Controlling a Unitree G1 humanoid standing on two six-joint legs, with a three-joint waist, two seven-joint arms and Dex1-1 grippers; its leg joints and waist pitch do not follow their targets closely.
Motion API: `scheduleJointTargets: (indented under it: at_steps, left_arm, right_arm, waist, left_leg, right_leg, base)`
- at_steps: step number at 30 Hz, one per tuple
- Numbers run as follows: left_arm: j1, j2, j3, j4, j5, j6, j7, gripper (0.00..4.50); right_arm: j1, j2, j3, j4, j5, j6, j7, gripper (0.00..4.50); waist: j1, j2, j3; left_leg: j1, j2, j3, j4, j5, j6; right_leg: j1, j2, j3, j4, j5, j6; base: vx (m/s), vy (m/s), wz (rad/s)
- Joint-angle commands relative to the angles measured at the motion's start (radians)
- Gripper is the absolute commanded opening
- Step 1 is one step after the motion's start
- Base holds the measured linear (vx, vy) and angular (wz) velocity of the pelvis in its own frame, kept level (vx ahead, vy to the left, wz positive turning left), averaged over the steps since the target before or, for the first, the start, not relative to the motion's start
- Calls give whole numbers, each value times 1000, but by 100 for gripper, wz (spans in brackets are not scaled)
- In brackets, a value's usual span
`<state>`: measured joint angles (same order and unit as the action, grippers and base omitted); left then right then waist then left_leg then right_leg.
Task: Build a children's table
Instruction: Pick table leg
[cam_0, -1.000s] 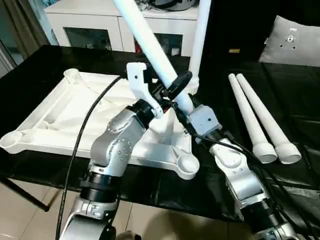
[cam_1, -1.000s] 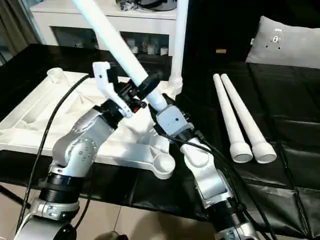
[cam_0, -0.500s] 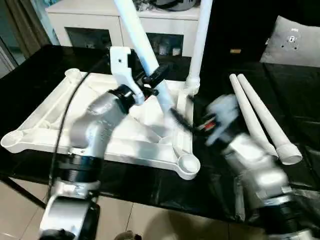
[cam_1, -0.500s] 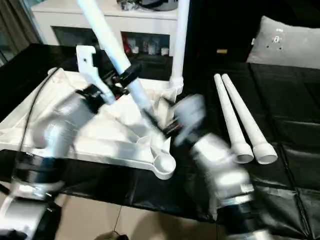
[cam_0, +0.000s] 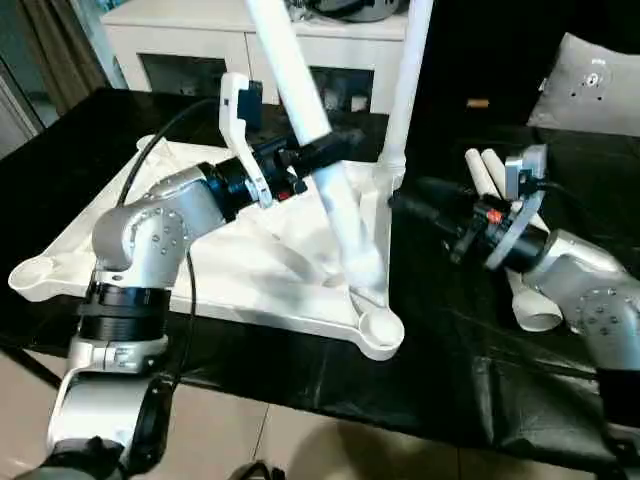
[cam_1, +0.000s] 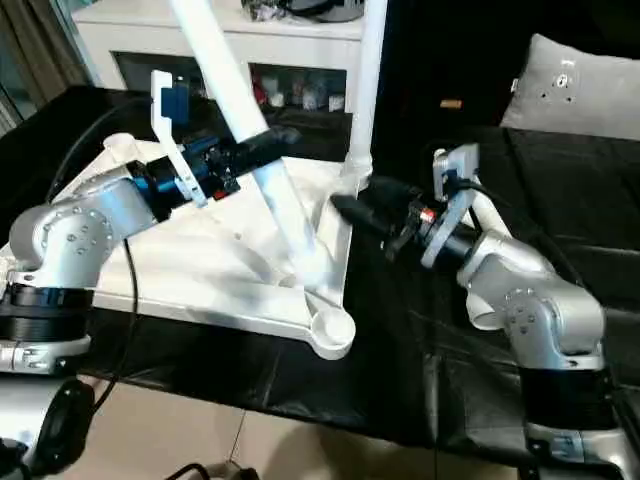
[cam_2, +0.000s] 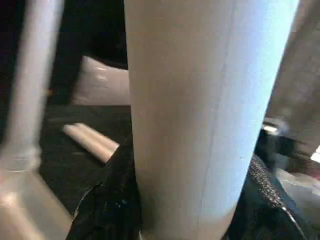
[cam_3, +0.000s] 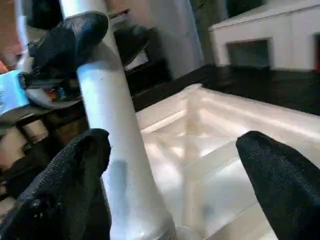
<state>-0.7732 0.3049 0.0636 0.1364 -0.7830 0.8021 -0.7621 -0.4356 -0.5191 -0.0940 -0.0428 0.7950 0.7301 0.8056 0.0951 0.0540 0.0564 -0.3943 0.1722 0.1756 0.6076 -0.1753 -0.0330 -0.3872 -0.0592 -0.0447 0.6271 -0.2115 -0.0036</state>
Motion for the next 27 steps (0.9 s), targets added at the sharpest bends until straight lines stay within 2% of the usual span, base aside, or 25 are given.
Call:
scheduleJointTargets:
  at_steps: [1,5,10,11,16,19,23,24,25,27]
  left_arm:
    - [-38,9,-15,-41,-27,19,-62,179]
    - [-51,20,-57,-71,-45,28,-167,179]
    - [-60,25,-78,-80,-47,27,-214,179]
    - [-75,26,-102,-81,-43,25,-259,179]
    - [-101,29,-143,-79,-29,25,-326,179]
    - [-111,30,-170,-67,3,5,-335,179]
    - [-117,27,-183,-58,21,-7,-341,179]
    - [-119,31,-195,-56,36,-16,-350,179]
    - [-120,31,-199,-55,41,-19,-353,179]
    - [-123,31,-208,-50,57,-30,-354,179]
  right_arm:
    - [-15,-25,7,-46,37,50,56,449]
    - [-10,-45,56,-79,39,74,111,449]
    - [-15,-46,75,-86,42,84,128,449]
    - [-22,-49,96,-95,53,97,166,449]
    - [-30,-81,143,-105,41,106,261,449]
    - [-35,-104,188,-107,-10,83,288,449]
    - [-40,-99,217,-106,-54,60,280,449]
    - [-43,-93,232,-106,-75,48,275,449]
    - [-44,-91,236,-105,-81,45,273,422]
    - [-44,-93,249,-107,-91,38,280,415]
  waist:
    - [6,-19,-71]
    - [13,-20,-71]
    - [13,-21,-70]
    - [14,-19,-71]
    - [21,-20,-71]
    - [23,-22,-71]
    - [20,-24,-71]
    - [19,-27,-71]
    - [20,-25,-71]
    - [20,-24,-71]
  left_leg:
    - [22,44,-15,-60,-121,31]
    - [21,47,-15,-60,-107,30]
    - [21,46,-15,-61,-115,22]
    - [22,46,-15,-61,-116,21]
    - [20,47,-15,-59,-108,25]
    - [19,48,-16,-59,-100,25]
    - [19,48,-16,-59,-103,19]
    - [19,47,-15,-59,-101,20]
    - [19,47,-16,-59,-100,21]
    - [19,48,-16,-59,-98,24]
  right_leg:
    - [46,-76,40,-76,-150,-222]
    - [44,-80,42,-75,-158,-215]
    - [44,-78,42,-78,-186,-205]
    - [43,-78,41,-79,-187,-203]
    - [45,-79,42,-77,-170,-210]
    - [46,-79,42,-74,-163,-209]
    - [46,-80,42,-75,-181,-204]
    - [45,-79,43,-76,-179,-203]
    - [45,-80,43,-76,-179,-203]
    - [46,-80,42,-75,-173,-204]
  base:
    - [0,0,0]
    - [0,0,0]
    - [0,0,0]
    - [0,0,0]
    - [0,0,0]
    - [0,0,0]
    - [0,0,0]
    - [0,0,0]
    - [0,0,0]
    - [0,0,0]
